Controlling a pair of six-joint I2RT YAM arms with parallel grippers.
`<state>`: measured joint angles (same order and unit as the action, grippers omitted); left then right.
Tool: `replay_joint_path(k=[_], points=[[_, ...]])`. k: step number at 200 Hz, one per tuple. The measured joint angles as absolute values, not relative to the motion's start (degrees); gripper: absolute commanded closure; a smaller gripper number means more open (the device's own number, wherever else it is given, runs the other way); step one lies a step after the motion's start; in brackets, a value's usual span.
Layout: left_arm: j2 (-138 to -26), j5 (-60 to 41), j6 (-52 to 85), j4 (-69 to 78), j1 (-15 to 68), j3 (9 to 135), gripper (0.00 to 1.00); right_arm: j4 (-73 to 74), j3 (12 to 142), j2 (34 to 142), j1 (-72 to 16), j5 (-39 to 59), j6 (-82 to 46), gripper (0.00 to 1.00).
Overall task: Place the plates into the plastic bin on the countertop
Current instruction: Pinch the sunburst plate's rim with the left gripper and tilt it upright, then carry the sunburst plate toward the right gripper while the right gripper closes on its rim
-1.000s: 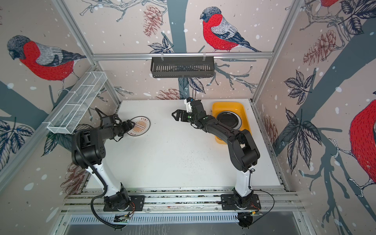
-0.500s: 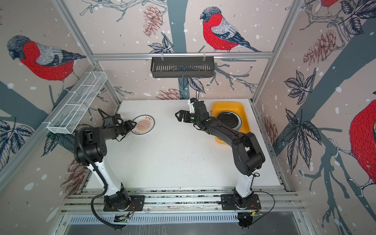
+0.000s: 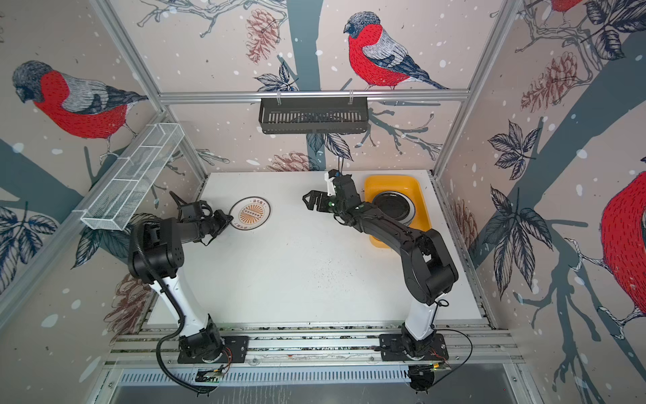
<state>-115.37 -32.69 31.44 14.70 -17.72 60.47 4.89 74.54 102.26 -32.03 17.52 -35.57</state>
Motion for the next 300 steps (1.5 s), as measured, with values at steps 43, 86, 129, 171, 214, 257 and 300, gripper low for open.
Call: replay_joint_path(k=[43,86,129,171,214,257,300], points=[[-112.1,-34.3,33.1,15.3,-17.6,57.9,0.99,5.2,72.5,101.4,-31.9,17.5,-35.7,0.0],[-108.3,-34.2,33.6,13.4,-17.1,55.7,1.0,6.6,69.1,98.5,-31.1,17.5,-35.8,0.0],[-104.6,-34.5,35.3,12.9,-14.8,53.7,1.0,8.5,63.4,93.9,-28.6,17.3,-36.3,0.0],[-101.9,-34.7,36.6,12.6,-10.3,53.8,1.0,10.3,58.0,89.5,-24.0,17.5,-38.8,0.0],[-99.9,-34.9,38.7,12.4,-0.5,56.0,1.0,10.8,53.5,85.1,-20.6,17.6,-40.5,0.0],[-100.0,-35.5,40.5,12.1,7.9,60.9,1.0,10.8,50.4,81.7,-18.3,17.6,-41.5,0.0],[-101.0,-35.3,40.6,10.2,13.0,65.2,0.99,10.6,48.9,80.1,-17.2,18.0,-42.1,0.01]])
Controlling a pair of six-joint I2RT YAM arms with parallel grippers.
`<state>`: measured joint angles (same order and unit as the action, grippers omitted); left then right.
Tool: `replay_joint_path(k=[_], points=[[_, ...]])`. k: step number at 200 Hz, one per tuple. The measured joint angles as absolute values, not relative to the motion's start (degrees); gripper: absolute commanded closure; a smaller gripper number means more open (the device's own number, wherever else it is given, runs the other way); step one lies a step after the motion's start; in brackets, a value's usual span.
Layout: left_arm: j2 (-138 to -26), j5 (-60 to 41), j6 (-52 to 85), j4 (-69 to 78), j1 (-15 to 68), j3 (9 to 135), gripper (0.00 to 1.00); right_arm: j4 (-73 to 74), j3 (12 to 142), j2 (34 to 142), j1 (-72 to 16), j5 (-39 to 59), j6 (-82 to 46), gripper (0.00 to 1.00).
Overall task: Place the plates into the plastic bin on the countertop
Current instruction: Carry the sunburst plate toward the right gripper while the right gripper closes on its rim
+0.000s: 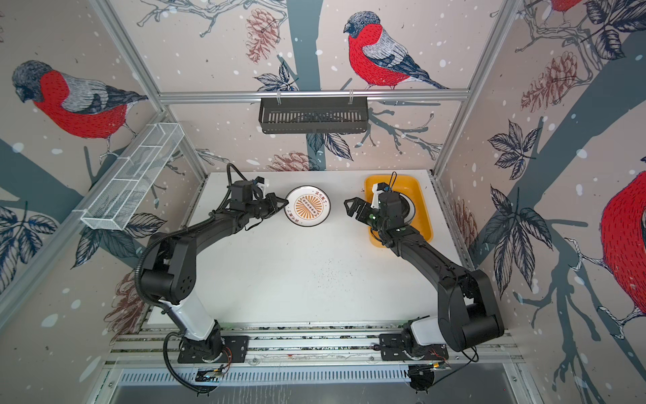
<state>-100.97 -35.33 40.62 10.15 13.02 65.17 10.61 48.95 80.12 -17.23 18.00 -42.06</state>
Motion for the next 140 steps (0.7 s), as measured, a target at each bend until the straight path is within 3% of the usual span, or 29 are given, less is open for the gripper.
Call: replay_joint_path(k=[76,140], points=[[-101.4,-37.3,43.1,11.2,17.9,68.2,0.99,10.8,49.6,81.5,-17.4,21.1,-43.4,0.06],[-101.8,-37.5,43.7,11.6,19.5,69.4,0.98,11.7,50.0,82.9,-18.0,22.3,-43.7,0.26]])
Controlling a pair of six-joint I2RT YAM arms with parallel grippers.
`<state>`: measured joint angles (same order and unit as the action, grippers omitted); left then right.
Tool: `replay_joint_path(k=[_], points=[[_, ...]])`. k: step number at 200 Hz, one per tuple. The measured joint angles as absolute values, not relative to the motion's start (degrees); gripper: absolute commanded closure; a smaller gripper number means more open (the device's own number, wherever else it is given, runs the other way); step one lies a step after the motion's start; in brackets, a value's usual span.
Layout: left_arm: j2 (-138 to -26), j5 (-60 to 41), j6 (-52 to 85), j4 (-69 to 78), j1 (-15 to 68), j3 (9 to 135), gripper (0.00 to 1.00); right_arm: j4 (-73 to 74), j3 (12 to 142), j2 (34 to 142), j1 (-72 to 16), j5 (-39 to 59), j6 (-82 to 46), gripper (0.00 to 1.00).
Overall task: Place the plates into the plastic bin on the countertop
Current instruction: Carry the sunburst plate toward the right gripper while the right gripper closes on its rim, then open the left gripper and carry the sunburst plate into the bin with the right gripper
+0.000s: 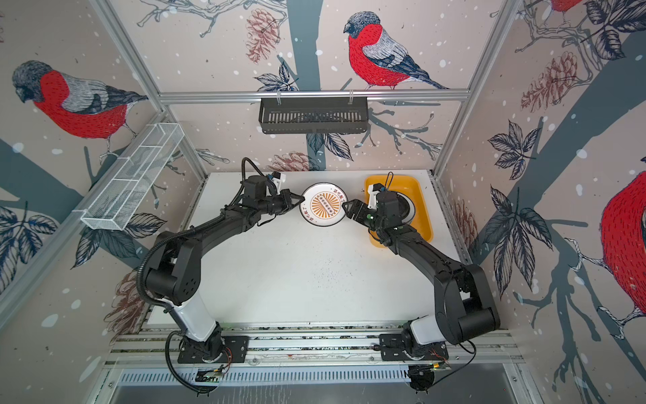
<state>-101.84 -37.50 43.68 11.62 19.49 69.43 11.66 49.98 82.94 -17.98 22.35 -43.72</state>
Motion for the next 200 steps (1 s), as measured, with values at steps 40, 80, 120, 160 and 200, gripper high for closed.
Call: replay_joint_path(k=[40,80,120,160,200], points=[[-102.0,-37.7,44.2,11.8,19.8,69.5,0.98,12.5,50.5,83.9,-18.6,23.0,-44.0,0.44],[-102.0,-37.9,44.5,11.9,20.0,69.5,0.98,13.3,50.5,84.7,-18.9,23.8,-44.9,0.6],[-102.0,-37.9,44.6,13.0,20.0,69.5,0.98,13.7,50.7,85.2,-19.4,24.1,-45.0,0.74],[-102.0,-37.9,44.6,13.1,20.0,69.5,0.97,13.7,50.9,85.3,-19.4,24.1,-45.1,0.83],[-101.6,-37.3,44.8,13.0,20.0,68.9,0.76,16.2,51.0,85.2,-19.4,24.9,-47.3,0.95]])
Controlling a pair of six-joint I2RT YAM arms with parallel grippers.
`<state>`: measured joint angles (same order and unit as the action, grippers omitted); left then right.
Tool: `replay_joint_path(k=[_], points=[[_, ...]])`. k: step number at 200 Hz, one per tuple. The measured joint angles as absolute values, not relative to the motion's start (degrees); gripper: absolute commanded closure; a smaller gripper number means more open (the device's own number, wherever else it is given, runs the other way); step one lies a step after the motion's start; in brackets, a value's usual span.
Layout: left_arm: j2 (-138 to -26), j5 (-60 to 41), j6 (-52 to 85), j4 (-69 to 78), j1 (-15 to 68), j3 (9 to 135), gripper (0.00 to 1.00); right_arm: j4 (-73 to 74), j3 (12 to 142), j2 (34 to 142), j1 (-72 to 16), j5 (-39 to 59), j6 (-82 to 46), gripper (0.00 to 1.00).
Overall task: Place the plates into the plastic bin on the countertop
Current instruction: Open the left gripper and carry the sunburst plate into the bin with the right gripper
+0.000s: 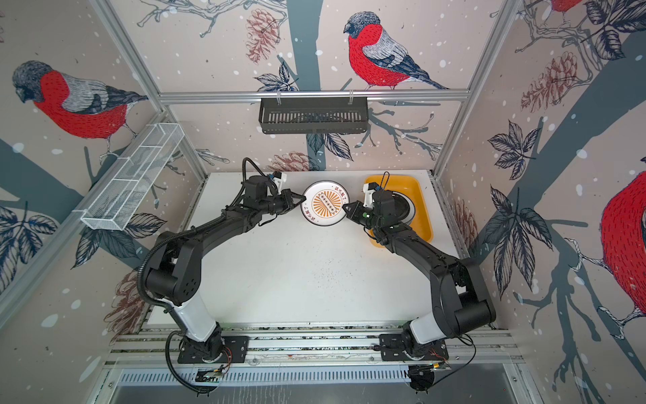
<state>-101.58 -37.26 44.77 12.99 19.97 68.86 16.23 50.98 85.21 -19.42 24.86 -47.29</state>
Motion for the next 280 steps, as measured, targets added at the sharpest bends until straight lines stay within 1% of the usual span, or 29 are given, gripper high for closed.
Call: replay_joint_path(k=[7,40,68,76,79,83,127,161,193,237,280], points=[[-101.4,-37.2,44.9,13.0,20.0,68.8,0.72,16.2,51.0,85.2,-19.4,24.8,-47.4,0.96],[-100.5,-37.5,44.9,13.5,20.0,68.6,0.42,15.7,50.9,85.3,-19.4,24.7,-47.8,0.97],[-99.4,-37.3,44.3,13.4,20.0,68.3,0.22,14.7,50.7,85.3,-19.3,23.6,-47.8,0.98],[-98.9,-37.3,43.6,13.4,20.0,68.1,0.14,14.5,50.6,85.3,-19.2,23.6,-47.8,0.98],[-98.7,-37.2,43.4,13.4,20.0,68.0,0.08,14.4,50.6,85.2,-19.1,23.6,-47.8,0.98],[-98.5,-37.2,43.3,13.4,20.0,67.9,0.04,14.2,50.5,85.2,-19.0,23.5,-47.8,0.98],[-94.7,-34.4,39.2,13.0,20.0,64.9,0.04,13.3,50.2,84.5,-18.3,22.8,-48.2,0.98],[-91.1,-34.3,34.7,14.5,20.9,61.8,0.04,13.2,49.6,83.9,-17.7,21.6,-49.3,0.99],[-88.9,-33.1,30.1,14.9,24.1,60.2,0.04,12.9,48.8,83.3,-17.2,21.0,-50.3,0.98],[-85.8,-31.2,22.3,17.7,30.9,58.2,0.04,12.9,46.9,80.9,-16.1,19.7,-52.4,0.99],[-84.5,-27.1,20.5,23.9,35.0,54.1,0.04,12.9,44.2,77.6,-13.5,19.4,-53.9,0.99]])
